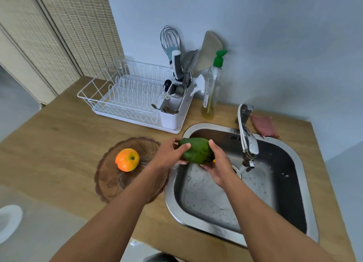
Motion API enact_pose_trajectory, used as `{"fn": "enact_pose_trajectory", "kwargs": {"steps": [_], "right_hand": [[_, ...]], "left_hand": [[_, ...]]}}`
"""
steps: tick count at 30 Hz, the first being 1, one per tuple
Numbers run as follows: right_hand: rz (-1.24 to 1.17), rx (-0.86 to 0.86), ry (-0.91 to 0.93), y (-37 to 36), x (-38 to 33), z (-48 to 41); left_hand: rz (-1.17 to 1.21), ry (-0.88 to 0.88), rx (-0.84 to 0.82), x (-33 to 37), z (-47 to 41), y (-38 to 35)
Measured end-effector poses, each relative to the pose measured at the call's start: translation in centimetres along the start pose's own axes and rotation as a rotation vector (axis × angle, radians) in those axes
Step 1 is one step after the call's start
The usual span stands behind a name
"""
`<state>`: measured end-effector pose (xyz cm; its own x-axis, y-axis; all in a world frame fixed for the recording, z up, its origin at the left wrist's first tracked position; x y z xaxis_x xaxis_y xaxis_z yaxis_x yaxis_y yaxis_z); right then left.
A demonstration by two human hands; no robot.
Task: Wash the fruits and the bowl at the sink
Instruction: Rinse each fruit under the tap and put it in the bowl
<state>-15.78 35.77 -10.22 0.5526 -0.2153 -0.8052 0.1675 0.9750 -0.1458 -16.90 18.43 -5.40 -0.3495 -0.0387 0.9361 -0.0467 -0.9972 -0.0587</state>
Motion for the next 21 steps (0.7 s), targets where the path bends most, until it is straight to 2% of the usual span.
{"fn": "enact_pose_trajectory", "kwargs": {"steps": [6,12,15,21], "right_hand": [[0.171,-0.148,0.096,-5.9,-1.2,1.1],[0.568,-0.360,0.136,-12.7,-0.9,2.5],[0.828,-0.457,0.145,-15.1,0.8,3.2],[1.029,-0.624,0.169,-17.2,2.9,4.4]], "left_hand": [[0.091,0.021,0.134,0.8,2.5,5.8],[0.099,0.110,0.224,0.2,6.0,12.9],[0.041,0.203,0.216,-0.8,7.5,15.5],[-0.183,0.244,0.213,-1.6,8.6,17.8]]}}
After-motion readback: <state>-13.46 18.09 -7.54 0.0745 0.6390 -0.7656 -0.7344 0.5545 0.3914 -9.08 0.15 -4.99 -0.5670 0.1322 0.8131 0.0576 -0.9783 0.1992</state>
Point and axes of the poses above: each hand's wrist, its own z-axis away from the middle knuckle, its own y-axis out of the back of the hand, x = y × z, the point moved 5 cm from there along -z, towards the middle knuckle, and after that the axes turned 14 degrees about z, right-handed, at the moved point
